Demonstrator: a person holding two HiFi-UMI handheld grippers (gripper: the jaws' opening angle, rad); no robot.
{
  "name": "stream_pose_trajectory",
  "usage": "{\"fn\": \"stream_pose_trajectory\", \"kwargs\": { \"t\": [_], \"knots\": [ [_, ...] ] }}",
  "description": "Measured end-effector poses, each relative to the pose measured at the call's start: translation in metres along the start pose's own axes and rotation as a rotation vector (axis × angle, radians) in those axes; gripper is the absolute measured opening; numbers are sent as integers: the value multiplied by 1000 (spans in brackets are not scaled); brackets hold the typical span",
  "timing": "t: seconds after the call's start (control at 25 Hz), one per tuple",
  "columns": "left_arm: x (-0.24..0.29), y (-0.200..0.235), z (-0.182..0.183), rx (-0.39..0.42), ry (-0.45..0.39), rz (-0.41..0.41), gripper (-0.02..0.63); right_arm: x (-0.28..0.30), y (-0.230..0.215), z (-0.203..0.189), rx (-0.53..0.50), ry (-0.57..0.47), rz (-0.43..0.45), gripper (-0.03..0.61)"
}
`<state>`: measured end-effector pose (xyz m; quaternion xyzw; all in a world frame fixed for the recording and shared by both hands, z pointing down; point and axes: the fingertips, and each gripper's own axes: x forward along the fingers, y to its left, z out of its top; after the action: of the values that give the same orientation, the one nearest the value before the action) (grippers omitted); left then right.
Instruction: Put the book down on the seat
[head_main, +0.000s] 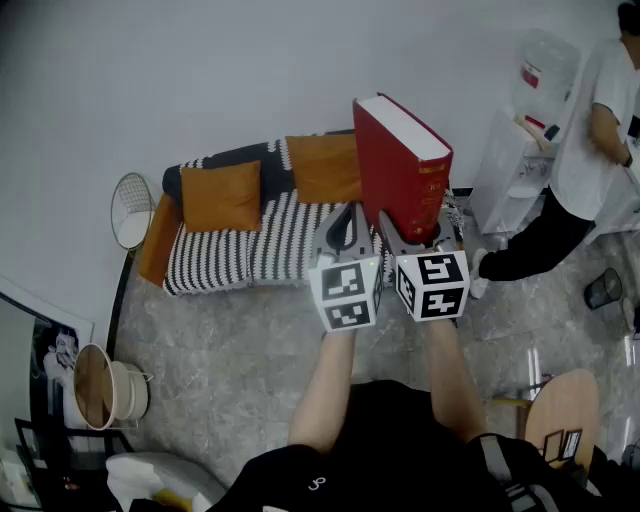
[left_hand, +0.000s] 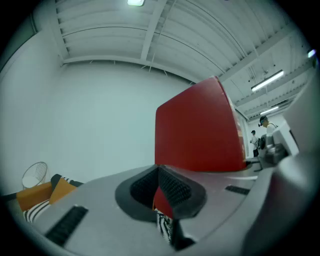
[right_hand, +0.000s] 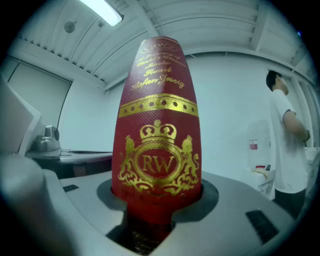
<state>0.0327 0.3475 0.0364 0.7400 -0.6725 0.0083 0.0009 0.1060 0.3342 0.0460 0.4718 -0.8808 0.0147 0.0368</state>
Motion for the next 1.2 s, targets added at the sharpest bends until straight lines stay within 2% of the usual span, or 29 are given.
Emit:
{"fn": "stream_pose_trajectory", "kwargs": {
  "t": [0.72,1.2],
  "knots": [
    [2,-6,-1,-17,-11,-8,14,-1,-8,0,13,-8,-7,216],
    [6,0,21,-12,-64,6,14,0,-19,24,-8,-64,-17,216]
  ]
}}
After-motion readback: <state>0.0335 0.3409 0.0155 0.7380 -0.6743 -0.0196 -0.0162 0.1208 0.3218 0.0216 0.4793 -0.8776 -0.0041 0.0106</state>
